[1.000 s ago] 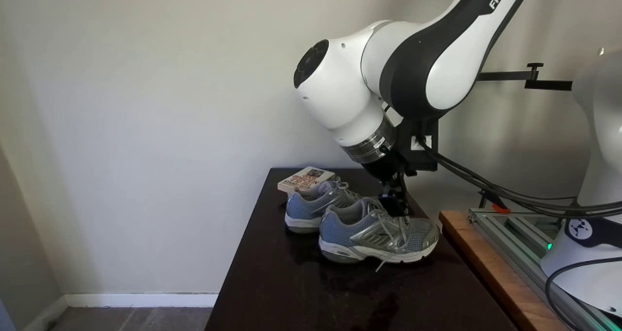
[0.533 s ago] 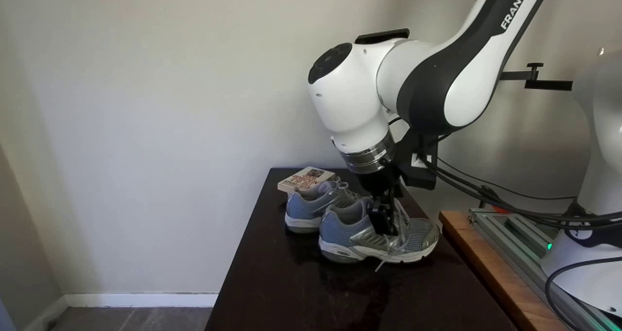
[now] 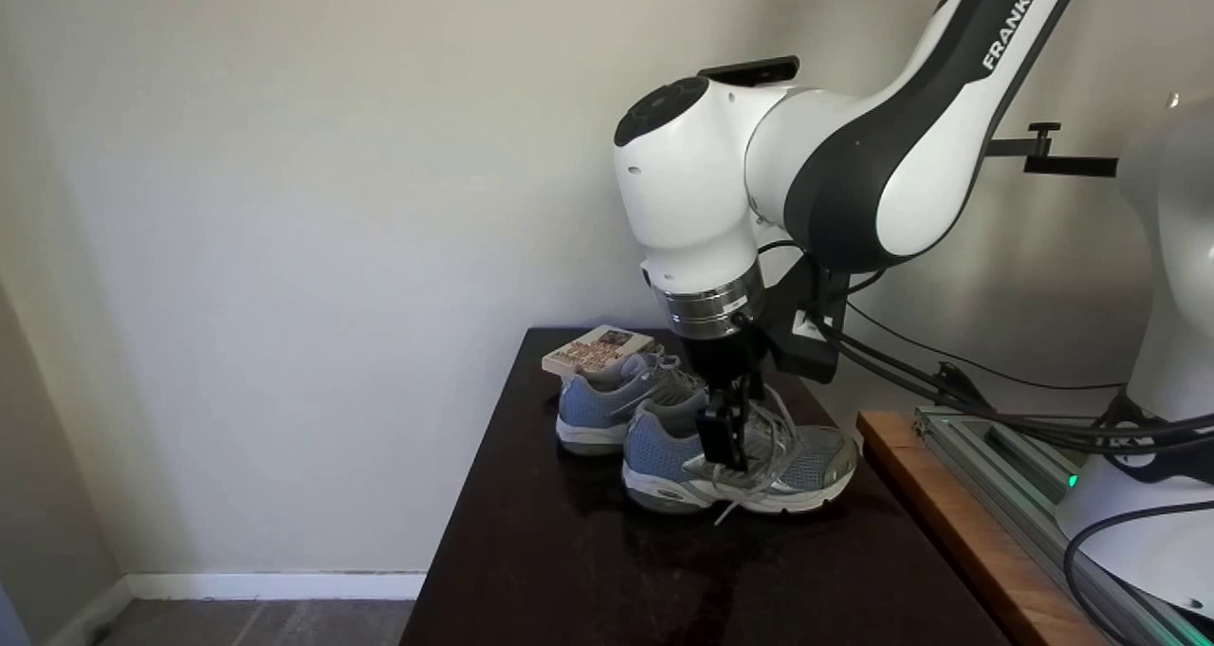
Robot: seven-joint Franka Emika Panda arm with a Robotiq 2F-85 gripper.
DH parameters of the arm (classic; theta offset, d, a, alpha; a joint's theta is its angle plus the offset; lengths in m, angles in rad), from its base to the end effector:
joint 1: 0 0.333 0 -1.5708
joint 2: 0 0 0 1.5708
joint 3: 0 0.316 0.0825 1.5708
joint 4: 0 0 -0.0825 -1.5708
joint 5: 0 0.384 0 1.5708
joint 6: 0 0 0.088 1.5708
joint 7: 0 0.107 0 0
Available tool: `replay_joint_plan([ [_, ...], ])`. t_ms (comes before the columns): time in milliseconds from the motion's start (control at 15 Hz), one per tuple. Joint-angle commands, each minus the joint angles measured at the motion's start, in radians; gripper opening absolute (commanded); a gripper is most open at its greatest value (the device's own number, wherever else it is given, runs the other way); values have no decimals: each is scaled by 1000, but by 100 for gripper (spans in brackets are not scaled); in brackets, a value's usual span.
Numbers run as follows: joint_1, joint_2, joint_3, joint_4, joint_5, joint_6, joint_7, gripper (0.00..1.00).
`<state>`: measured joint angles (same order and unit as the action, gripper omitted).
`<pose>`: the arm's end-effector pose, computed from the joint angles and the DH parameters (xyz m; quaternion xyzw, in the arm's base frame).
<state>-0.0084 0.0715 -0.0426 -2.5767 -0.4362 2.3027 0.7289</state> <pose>0.4067 -0.0299 0.2137 0.9540 -0.2084 -0.1135 0.1834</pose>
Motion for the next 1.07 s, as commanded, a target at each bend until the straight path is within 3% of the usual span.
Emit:
replay_joint_plan([
  [0, 2, -6, -12, -13, -38, 40, 64, 100],
  [400, -7, -75, -11, -3, 88, -39, 7, 100],
  [733, -18, -130, -7, 4, 108, -86, 18, 100],
  [867, -26, -159, -9, 4, 110, -113, -20, 100],
  [1000, -36, -201, -17, 2, 145, -133, -141, 100],
])
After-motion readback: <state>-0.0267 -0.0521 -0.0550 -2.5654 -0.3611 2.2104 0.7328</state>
